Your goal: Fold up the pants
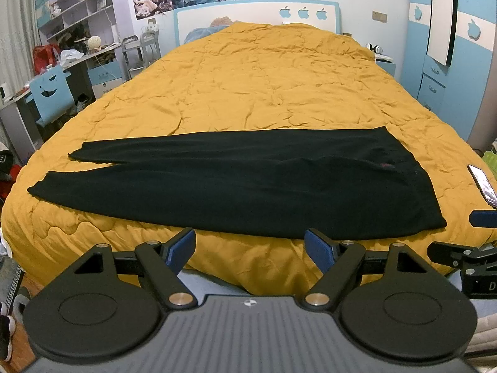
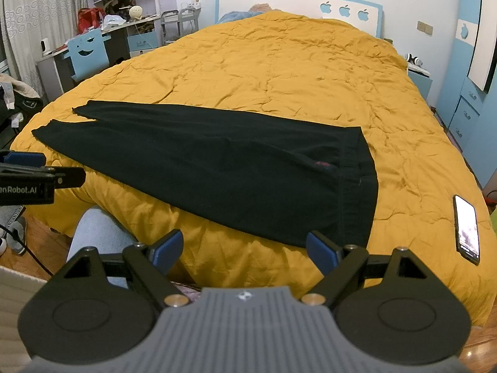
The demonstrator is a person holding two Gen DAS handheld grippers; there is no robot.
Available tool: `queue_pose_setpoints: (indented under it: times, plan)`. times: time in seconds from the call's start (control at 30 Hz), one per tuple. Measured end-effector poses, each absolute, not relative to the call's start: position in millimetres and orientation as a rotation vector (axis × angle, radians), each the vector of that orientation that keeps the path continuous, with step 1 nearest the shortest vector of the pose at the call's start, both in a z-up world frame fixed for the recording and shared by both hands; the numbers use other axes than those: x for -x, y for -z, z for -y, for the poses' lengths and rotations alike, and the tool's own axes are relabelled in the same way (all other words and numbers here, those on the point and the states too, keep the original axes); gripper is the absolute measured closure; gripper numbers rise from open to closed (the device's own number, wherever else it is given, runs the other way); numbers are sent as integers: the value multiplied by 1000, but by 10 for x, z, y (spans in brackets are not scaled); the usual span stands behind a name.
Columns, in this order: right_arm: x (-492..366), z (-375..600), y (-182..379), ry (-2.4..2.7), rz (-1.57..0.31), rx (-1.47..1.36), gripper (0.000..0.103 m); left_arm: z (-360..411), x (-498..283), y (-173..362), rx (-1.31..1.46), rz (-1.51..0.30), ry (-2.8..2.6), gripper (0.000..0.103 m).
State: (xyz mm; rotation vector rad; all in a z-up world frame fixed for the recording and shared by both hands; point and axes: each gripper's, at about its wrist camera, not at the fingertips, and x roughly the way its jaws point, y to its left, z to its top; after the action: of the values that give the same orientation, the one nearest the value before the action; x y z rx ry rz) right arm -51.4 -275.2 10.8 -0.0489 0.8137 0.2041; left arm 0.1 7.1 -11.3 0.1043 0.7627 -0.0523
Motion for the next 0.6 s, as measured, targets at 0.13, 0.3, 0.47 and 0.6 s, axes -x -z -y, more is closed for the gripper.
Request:
queue_pose_setpoints:
  times: [0.13,0.3,0.47,0.6]
  plan:
    - [513,2751,-108,-204,-815,48,20,-50,-4,79,-104,-764,49,10]
    - [513,2751,-107,-204,-815,48,20,-50,-4,78,-104,-763,50,10]
    - [513,2751,-107,-204,-815,48,20,-52,-4,78,-104,-763,50,10]
    - [512,2753,-108,-205,-816,48,20,-53,-1,81,-104,-763,50,10]
